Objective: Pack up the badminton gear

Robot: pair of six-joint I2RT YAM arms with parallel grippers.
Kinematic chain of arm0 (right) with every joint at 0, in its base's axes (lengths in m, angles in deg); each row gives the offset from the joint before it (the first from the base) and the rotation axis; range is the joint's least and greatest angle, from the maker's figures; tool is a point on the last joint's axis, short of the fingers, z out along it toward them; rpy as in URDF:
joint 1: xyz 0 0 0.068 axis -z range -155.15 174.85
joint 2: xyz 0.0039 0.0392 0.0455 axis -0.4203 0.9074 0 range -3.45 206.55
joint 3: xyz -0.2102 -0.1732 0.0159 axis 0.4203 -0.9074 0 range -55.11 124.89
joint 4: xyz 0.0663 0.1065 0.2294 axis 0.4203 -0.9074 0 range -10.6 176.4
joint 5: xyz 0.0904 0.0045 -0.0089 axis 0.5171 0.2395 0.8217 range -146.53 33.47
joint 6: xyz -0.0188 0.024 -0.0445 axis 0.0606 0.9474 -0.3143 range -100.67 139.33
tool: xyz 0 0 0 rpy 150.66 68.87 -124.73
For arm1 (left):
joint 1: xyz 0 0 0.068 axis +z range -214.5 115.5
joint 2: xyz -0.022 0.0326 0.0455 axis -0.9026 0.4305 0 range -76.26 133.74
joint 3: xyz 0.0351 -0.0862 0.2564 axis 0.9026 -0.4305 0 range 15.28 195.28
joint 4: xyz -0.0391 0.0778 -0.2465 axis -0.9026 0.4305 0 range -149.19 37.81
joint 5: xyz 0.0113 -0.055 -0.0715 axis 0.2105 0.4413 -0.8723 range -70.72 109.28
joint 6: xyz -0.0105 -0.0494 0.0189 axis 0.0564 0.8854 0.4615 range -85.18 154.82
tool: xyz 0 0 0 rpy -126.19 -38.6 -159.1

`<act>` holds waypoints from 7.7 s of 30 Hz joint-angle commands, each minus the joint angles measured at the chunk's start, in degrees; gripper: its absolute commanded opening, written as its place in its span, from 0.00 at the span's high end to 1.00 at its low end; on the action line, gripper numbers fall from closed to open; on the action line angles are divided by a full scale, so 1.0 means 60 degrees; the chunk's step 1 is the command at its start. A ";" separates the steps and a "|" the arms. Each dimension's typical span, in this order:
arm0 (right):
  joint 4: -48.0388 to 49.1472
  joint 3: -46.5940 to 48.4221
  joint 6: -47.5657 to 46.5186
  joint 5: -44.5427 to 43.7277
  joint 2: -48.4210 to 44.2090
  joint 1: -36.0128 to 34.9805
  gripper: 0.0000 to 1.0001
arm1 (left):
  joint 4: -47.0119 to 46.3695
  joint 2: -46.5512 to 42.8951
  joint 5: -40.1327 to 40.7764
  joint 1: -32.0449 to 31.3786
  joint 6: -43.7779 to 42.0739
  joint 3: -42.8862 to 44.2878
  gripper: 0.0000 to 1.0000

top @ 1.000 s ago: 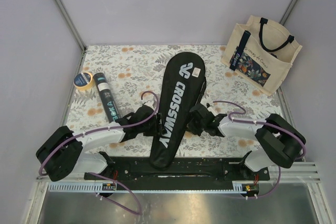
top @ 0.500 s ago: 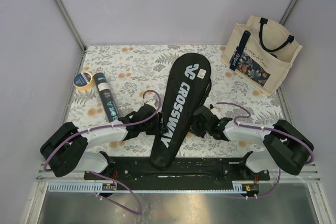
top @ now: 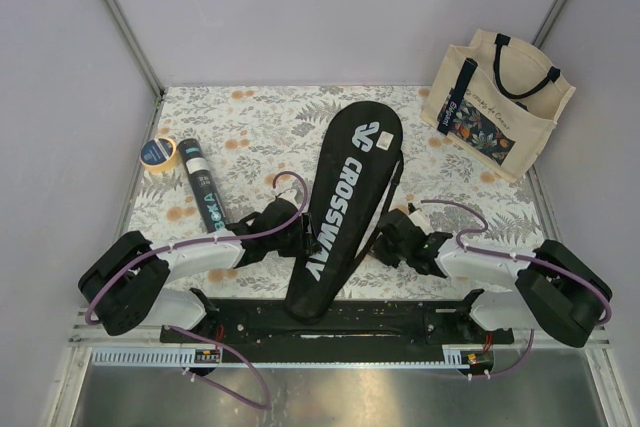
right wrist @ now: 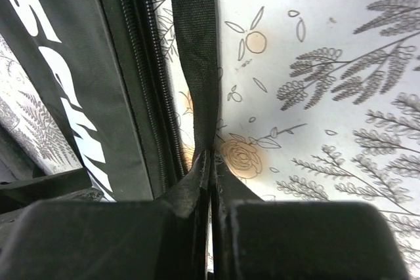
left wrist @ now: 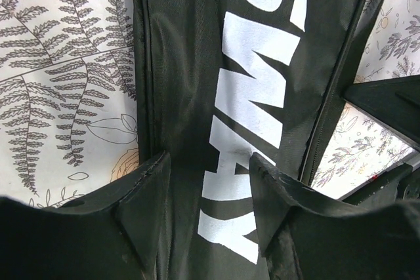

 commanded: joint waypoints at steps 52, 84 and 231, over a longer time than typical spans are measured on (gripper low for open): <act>-0.3356 0.0504 -0.2310 -0.3613 -0.7993 -0.0600 0.76 | 0.0362 0.0785 0.2017 -0.3982 -0.4342 0.2978 0.41; -0.3181 -0.0083 -0.4651 -0.4082 -0.9082 -0.0585 0.68 | 0.1651 0.1875 0.2267 -0.4232 -0.3506 0.4708 1.00; 0.8583 0.1309 -0.2119 0.3491 0.0792 0.3282 1.00 | 0.3438 -0.1820 0.4053 -0.2722 -0.4341 0.3536 0.31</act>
